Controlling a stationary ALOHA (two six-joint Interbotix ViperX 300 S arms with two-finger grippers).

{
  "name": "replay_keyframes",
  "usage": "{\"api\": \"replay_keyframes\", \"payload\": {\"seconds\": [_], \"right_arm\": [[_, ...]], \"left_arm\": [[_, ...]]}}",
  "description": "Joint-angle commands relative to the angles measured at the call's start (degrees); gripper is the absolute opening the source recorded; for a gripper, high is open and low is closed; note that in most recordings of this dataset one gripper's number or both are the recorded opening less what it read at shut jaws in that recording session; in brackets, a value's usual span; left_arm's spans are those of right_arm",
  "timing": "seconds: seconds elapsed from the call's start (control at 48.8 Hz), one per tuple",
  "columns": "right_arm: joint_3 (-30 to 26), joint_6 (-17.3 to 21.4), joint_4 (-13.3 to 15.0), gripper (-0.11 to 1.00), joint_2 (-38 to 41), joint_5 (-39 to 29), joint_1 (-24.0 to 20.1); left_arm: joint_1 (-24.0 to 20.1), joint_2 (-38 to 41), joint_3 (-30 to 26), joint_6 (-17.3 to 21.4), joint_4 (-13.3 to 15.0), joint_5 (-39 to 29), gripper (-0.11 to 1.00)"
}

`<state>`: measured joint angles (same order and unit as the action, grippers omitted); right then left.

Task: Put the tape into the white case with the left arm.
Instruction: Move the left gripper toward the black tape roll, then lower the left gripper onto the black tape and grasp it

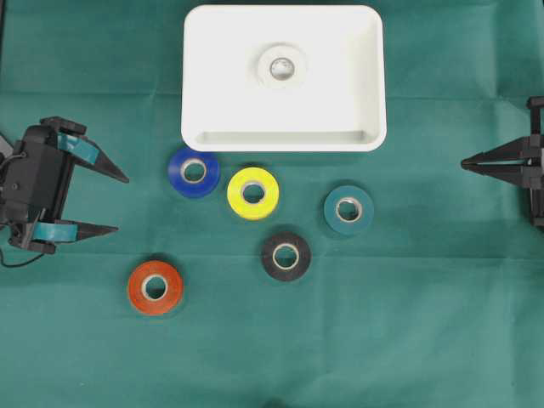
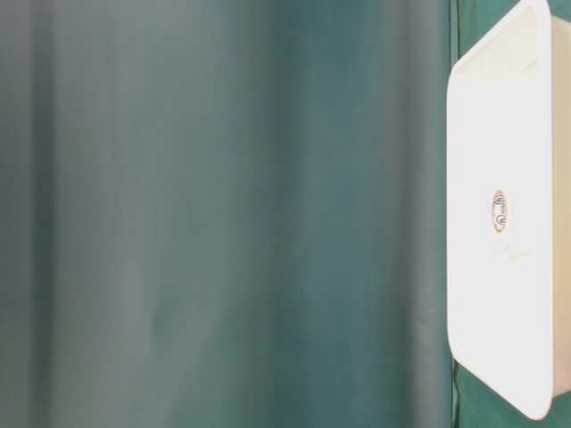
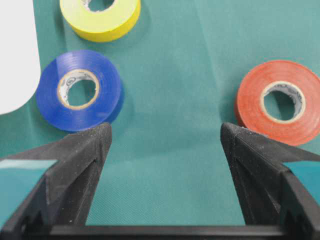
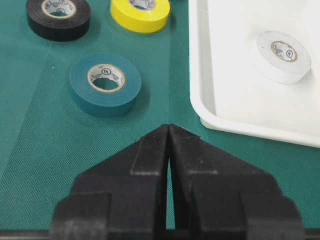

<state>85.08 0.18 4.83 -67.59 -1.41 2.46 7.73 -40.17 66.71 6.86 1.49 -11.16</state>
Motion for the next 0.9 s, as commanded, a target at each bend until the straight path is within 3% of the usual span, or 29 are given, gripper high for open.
{"api": "replay_keyframes", "payload": {"seconds": [0.0, 0.287, 0.882], "right_arm": [[-0.6, 0.1, 0.1, -0.09, 0.4, 0.5, 0.1], [-0.6, 0.1, 0.1, -0.09, 0.4, 0.6, 0.0], [-0.7, 0.1, 0.1, -0.09, 0.4, 0.6, 0.1]], "left_arm": [[0.5, 0.9, -1.1, -0.1, 0.1, 1.5, 0.88], [3.0, 10.7, -6.2, 0.2, 0.1, 3.9, 0.88], [5.0, 36.1, -28.4, 0.1, 0.1, 2.5, 0.88]]}}
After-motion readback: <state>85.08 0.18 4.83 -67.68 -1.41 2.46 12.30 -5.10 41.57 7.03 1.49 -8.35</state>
